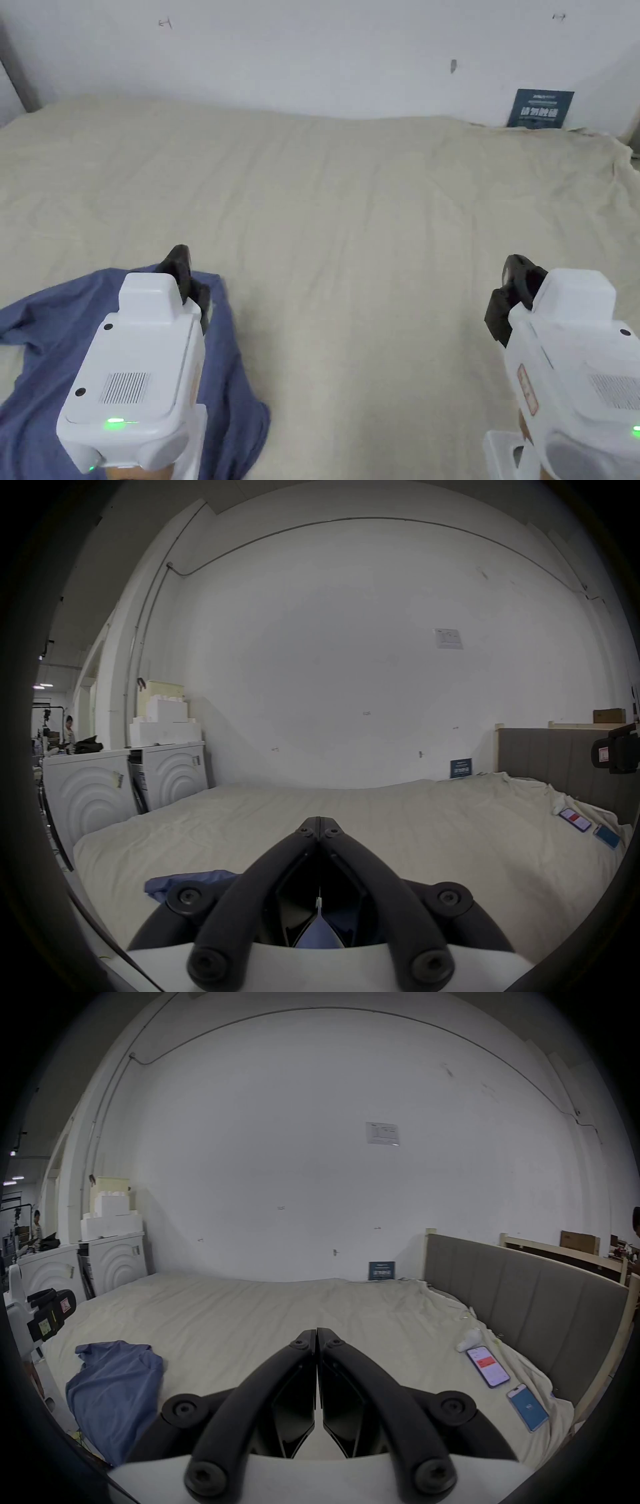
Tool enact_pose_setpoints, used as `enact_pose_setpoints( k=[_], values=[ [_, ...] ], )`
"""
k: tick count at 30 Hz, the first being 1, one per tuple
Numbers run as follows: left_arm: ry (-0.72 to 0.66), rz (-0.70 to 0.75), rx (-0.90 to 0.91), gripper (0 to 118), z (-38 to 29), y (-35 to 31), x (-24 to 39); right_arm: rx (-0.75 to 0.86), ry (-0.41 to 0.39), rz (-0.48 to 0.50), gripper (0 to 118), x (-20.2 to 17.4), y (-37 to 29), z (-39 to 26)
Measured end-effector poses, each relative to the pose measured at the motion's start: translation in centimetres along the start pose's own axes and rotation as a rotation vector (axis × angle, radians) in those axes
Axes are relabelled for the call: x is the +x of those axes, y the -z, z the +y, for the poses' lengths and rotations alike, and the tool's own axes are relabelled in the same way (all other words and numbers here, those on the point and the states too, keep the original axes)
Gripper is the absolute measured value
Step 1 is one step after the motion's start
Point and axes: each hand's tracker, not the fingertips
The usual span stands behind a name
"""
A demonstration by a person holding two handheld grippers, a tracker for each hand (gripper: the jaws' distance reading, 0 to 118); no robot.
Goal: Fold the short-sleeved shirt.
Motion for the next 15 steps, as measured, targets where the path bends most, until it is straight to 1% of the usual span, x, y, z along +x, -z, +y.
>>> enact_pose_setpoints(
  k=[5, 10, 15],
  values=[
    [-0.003, 0.101, -0.006, 0, -0.1, -1.0, -4.4, 0.014, -0.013, 0.101, 0, -4.3, 1.4, 0.5],
    [0.002, 0.226, -0.012, 0, -0.1, -2.9, -9.4, 0.014, -0.019, 0.228, 0, -9.4, 2.5, 0.7],
    [0.016, 0.332, -0.02, 0, -0.2, -5.2, -13.6, 0.014, -0.028, 0.335, 0, -13.9, 2.9, 0.6]
  ],
)
